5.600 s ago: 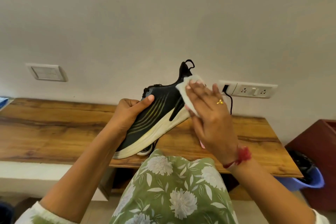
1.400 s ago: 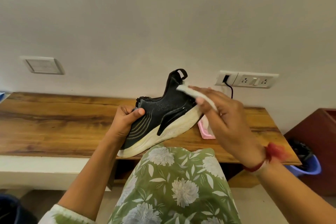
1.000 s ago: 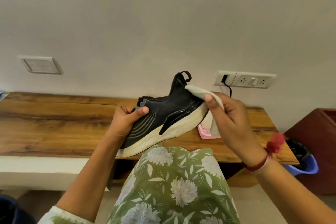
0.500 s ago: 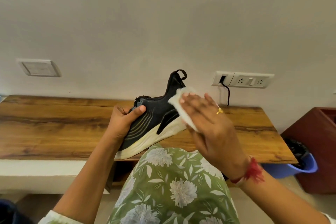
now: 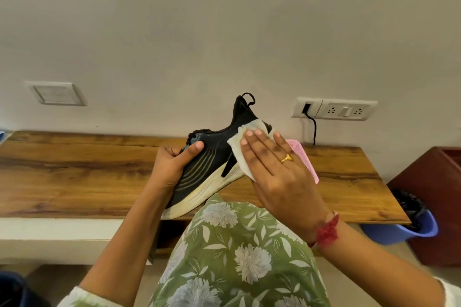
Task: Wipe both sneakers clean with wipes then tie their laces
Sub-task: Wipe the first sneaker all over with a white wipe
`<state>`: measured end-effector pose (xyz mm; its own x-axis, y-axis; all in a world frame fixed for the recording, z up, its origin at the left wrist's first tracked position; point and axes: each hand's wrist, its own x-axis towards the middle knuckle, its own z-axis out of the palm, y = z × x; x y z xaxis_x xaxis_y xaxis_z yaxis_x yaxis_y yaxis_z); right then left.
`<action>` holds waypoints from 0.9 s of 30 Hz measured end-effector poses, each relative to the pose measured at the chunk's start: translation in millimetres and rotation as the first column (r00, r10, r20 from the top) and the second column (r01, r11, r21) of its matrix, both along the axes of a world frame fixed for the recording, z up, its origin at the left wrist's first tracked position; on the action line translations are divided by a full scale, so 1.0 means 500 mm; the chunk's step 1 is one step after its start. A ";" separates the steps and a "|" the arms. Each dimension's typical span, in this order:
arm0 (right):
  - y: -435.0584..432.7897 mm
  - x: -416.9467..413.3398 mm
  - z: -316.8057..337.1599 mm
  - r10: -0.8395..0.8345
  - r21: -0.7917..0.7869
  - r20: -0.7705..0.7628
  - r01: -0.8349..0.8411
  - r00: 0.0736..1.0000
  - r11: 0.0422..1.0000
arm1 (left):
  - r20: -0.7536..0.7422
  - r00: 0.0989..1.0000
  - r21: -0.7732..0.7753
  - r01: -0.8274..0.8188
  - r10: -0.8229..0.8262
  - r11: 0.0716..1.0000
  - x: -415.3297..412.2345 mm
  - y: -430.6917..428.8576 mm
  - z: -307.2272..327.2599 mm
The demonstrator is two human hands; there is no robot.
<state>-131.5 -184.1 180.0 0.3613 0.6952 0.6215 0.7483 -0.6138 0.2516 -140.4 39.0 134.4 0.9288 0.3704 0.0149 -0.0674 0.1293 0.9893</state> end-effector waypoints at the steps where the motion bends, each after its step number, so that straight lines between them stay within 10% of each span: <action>1: 0.000 0.005 -0.009 -0.005 -0.012 0.018 0.006 1.000 1.000 | -0.010 1.000 -0.006 -0.003 0.003 1.000 0.000 -0.002 0.000; 13: 0.014 -0.010 -0.073 0.227 -0.263 -0.025 -0.226 0.973 0.938 | -0.140 0.990 -0.076 -0.010 0.000 0.997 -0.008 -0.013 -0.013; 16: 0.027 -0.045 -0.014 0.334 0.262 -0.511 -0.226 0.792 0.938 | -0.146 0.989 -0.079 -0.028 0.017 0.997 -0.010 -0.011 -0.004; 19: 0.025 -0.015 0.068 0.669 0.753 -0.658 0.295 0.344 0.588 | -0.153 0.988 -0.056 -0.037 0.028 0.998 -0.012 -0.013 0.013; 21: 0.022 0.022 0.100 0.640 0.802 -0.598 0.348 0.482 0.486 | -0.146 0.989 -0.045 -0.044 0.037 0.998 -0.012 -0.017 0.019; 27: 0.036 0.036 0.016 0.114 0.333 -0.350 0.010 0.930 0.943 | -0.129 0.991 -0.059 -0.032 0.024 0.998 -0.016 -0.029 0.029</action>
